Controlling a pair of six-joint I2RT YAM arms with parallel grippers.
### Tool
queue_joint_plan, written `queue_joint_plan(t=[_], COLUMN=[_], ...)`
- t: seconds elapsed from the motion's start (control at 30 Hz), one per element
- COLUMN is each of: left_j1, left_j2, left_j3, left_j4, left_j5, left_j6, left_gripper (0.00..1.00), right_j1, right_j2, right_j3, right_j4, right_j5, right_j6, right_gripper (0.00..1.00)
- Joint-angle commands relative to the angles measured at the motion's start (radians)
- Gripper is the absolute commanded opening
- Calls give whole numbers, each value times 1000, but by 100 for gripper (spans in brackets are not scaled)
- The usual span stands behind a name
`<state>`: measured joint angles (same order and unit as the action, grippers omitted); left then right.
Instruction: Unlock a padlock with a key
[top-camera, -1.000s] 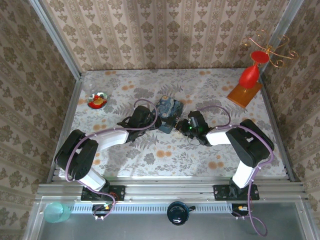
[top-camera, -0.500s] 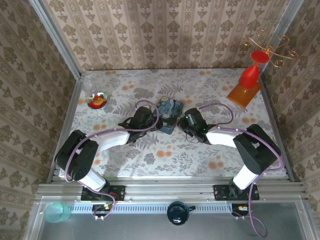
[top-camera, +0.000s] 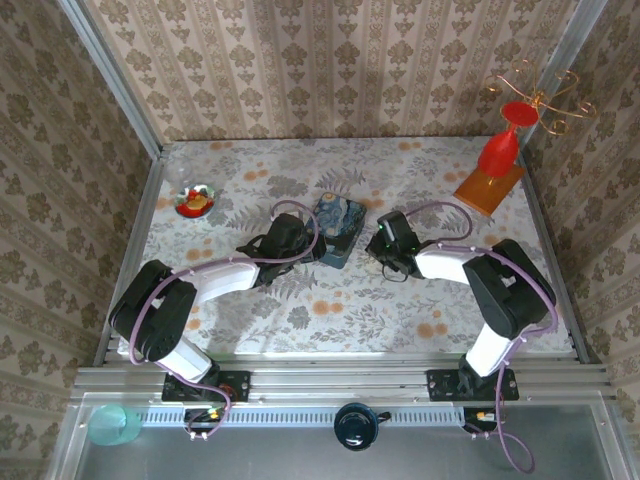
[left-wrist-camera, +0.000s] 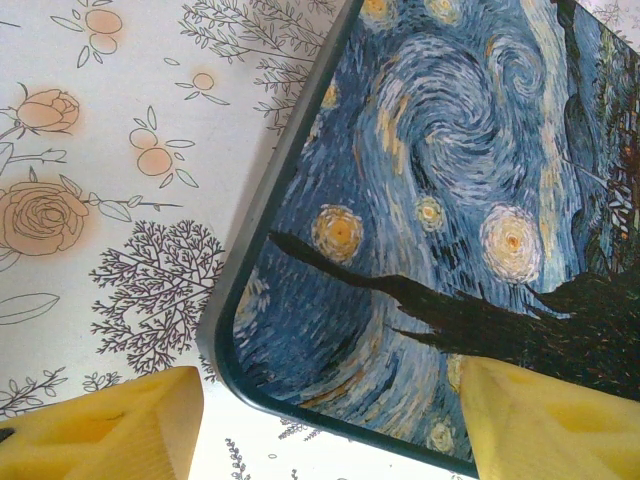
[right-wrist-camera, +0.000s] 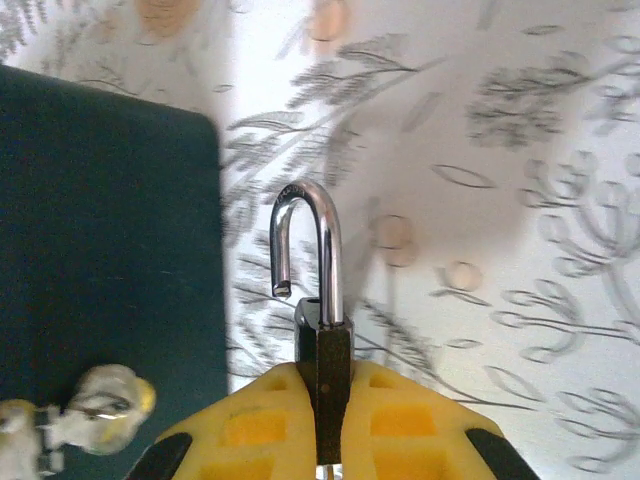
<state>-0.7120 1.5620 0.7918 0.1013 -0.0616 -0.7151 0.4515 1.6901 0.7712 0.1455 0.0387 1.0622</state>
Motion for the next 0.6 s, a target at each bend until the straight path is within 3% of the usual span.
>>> queue_joint_plan(t=[0.0,0.13,0.33,0.57], left_j1=[-3,21,33,95], left_j2=[9,-46,-228,-401], left_j3=[-14,-17,-103,-260], left_j4=[-132,-133,-60,8], left_j5=[7,20,-51,-65], left_j6=[19,57,146,211], left_gripper=[69,71,74,76], right_j1=[-27,-41,-53,-53], right_j2=[-65,-131,-215,-238], right_j3=[-32,-43,-47,-58], right_j4=[32,-60,-204,-283], right_j5=[-68,-130,-229,-252], right_j6=[-44,-137,-303,-393], right_gripper=[0,0,0,1])
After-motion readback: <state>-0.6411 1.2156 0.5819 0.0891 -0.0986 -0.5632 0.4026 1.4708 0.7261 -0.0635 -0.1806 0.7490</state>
